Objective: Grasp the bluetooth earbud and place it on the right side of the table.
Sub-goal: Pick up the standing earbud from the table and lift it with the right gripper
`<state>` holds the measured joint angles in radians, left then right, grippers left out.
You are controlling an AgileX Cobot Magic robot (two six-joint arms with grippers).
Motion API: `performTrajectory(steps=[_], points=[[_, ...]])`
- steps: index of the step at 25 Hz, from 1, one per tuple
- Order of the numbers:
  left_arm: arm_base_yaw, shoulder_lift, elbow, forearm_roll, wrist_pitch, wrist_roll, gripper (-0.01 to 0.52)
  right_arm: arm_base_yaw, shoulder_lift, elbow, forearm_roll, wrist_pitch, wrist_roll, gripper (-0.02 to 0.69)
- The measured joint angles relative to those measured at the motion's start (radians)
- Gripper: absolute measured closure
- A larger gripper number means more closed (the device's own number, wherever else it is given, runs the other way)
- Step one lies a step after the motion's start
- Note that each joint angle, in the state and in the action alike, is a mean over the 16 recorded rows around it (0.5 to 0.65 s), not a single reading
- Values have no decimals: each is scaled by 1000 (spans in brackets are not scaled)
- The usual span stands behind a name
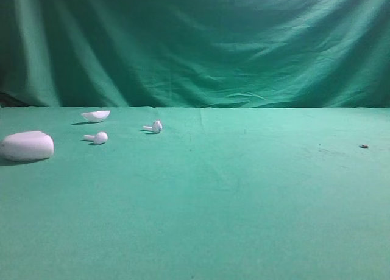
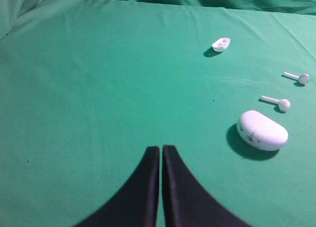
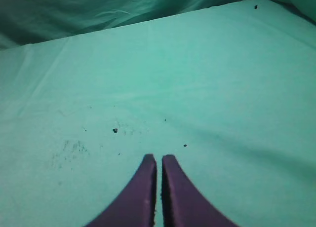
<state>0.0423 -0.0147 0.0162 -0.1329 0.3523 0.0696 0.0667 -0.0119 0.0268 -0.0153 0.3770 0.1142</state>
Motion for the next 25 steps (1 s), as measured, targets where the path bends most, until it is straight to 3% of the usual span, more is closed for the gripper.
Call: performTrajectory(steps=[15,25], points=[[0,0,0,0,0,0,514,0,0,0,0,-14,-4,665],[0,0,0,0,0,0,514,0,2,-12,80,-258,45,665]])
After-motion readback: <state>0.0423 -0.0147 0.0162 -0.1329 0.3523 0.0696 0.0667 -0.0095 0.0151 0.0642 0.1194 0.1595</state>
